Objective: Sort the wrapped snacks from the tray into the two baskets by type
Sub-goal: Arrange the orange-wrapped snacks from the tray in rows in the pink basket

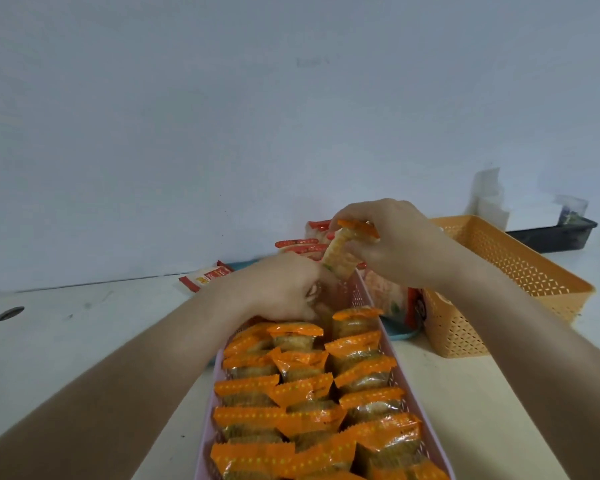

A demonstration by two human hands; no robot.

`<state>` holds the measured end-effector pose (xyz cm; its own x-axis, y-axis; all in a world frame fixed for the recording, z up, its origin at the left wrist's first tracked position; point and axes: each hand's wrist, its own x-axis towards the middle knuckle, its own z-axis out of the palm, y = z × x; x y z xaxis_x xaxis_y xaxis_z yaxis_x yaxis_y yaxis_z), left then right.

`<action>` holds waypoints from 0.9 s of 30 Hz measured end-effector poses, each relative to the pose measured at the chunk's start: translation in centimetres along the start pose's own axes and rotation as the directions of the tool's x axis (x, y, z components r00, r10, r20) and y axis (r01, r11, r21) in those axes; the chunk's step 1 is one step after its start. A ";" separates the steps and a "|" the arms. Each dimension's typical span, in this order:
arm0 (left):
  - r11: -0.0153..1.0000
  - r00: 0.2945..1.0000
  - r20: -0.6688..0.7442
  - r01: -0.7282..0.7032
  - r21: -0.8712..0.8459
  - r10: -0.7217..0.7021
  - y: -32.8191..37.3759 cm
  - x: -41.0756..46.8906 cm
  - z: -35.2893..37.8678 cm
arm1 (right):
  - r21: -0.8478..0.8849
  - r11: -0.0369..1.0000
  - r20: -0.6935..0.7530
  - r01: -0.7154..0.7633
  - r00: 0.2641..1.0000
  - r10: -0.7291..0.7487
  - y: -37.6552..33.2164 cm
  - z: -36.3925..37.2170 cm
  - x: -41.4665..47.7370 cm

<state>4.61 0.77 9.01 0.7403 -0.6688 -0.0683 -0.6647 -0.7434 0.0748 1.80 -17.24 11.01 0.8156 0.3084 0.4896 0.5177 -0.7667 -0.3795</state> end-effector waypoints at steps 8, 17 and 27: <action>0.911 0.900 -0.322 0.160 -0.380 -0.292 -2.8 -6.1 -0.9 | -0.098 0.992 0.349 0.078 0.936 -0.039 -2.3 -0.6 -0.2; 0.905 0.974 0.086 0.226 -0.362 -0.209 -0.8 -4.0 -2.5 | -0.310 0.947 0.507 0.086 0.857 0.089 -3.3 0.5 0.0; 0.961 0.878 0.401 0.191 0.202 -0.259 2.3 3.1 0.0 | -0.195 0.981 0.134 -0.009 0.990 0.035 -1.2 2.4 -1.7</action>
<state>5.33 -3.03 8.95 0.7821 -0.3987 -0.4788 -0.5172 -0.8440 -0.1420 0.45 -15.52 8.74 0.8606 0.3536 0.3667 0.4504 -0.8643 -0.2237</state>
